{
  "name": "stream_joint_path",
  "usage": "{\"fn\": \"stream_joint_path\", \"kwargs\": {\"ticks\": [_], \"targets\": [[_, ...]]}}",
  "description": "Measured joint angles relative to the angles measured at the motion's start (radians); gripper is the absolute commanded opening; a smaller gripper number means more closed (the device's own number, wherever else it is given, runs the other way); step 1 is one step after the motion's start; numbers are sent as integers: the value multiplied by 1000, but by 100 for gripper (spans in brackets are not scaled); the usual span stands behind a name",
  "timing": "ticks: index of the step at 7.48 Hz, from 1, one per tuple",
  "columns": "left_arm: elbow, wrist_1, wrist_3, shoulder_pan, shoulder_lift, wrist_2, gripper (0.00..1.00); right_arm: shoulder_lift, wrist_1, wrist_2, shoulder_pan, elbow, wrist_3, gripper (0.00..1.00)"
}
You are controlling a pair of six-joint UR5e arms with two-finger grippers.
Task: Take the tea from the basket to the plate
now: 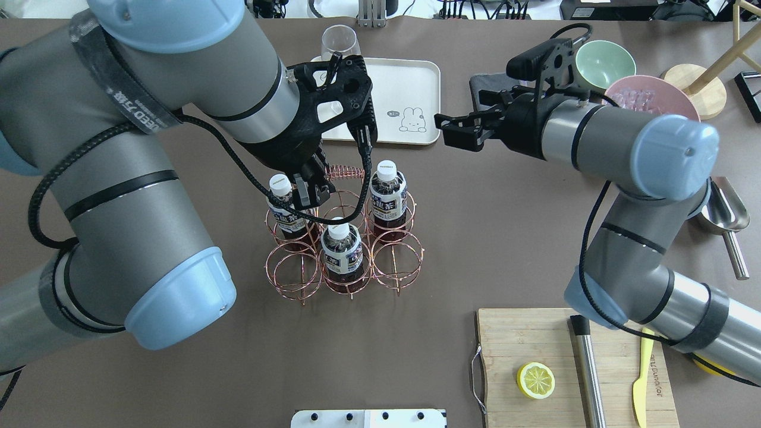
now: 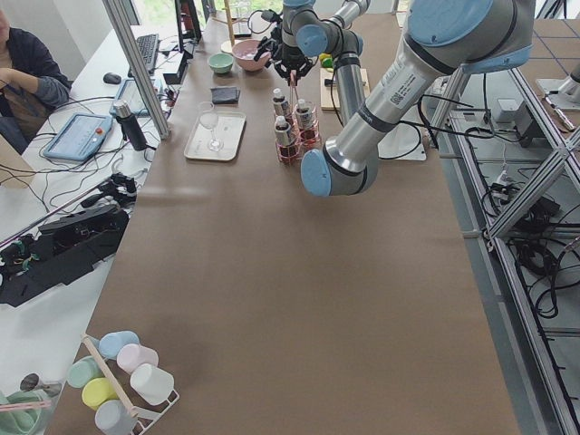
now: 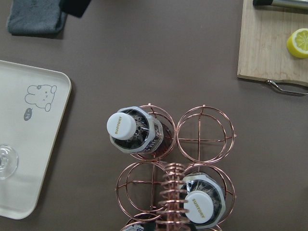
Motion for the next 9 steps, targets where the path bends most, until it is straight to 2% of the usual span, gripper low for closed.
{"fn": "stream_joint_path", "kwargs": {"ticks": [2, 7, 8, 9], "targets": [[-2, -1, -1, 0, 3, 0, 0, 39, 0, -106, -85, -24, 1, 99], [-1, -6, -6, 0, 3, 8, 0, 102, -34, -247, -219, -46, 1, 99], [1, -6, -6, 1, 3, 15, 0, 104, -40, -263, -234, -47, 1, 88], [2, -7, -6, 1, 4, 19, 0, 104, -43, -277, -245, -50, -1, 66]]}}
